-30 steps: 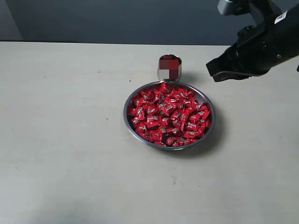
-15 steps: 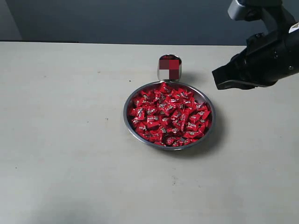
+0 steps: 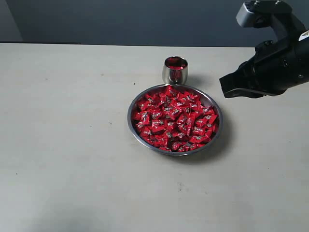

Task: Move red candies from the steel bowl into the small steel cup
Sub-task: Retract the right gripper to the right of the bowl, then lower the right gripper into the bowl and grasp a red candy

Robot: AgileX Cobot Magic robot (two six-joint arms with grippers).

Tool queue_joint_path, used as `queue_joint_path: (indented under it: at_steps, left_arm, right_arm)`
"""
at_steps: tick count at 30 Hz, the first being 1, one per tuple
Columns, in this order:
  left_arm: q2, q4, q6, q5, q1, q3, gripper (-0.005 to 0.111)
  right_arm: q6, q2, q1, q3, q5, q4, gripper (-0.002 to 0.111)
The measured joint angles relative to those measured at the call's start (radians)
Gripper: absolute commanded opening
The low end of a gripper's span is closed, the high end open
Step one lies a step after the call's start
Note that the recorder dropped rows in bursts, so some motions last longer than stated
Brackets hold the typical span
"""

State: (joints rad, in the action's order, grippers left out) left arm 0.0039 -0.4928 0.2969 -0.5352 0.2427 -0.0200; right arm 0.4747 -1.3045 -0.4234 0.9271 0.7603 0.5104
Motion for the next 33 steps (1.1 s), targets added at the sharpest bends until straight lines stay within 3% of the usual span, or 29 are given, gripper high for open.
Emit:
queue_joint_path:
  at_steps: [12, 22, 33]
  left_arm:
    - [0.000, 0.000, 0.000, 0.000, 0.000, 0.000, 0.000]
    - [0.000, 0.000, 0.000, 0.000, 0.000, 0.000, 0.000]
    - [0.000, 0.000, 0.000, 0.000, 0.000, 0.000, 0.000]
  right_arm:
    - [0.019, -0.083, 0.000, 0.000, -0.045, 0.014, 0.001]
    - [0.190, -0.272, 0.000, 0.000, -0.137, 0.135, 0.043]
    - [0.302, -0.520, 0.000, 0.170, -0.154, 0.235, 0.043]
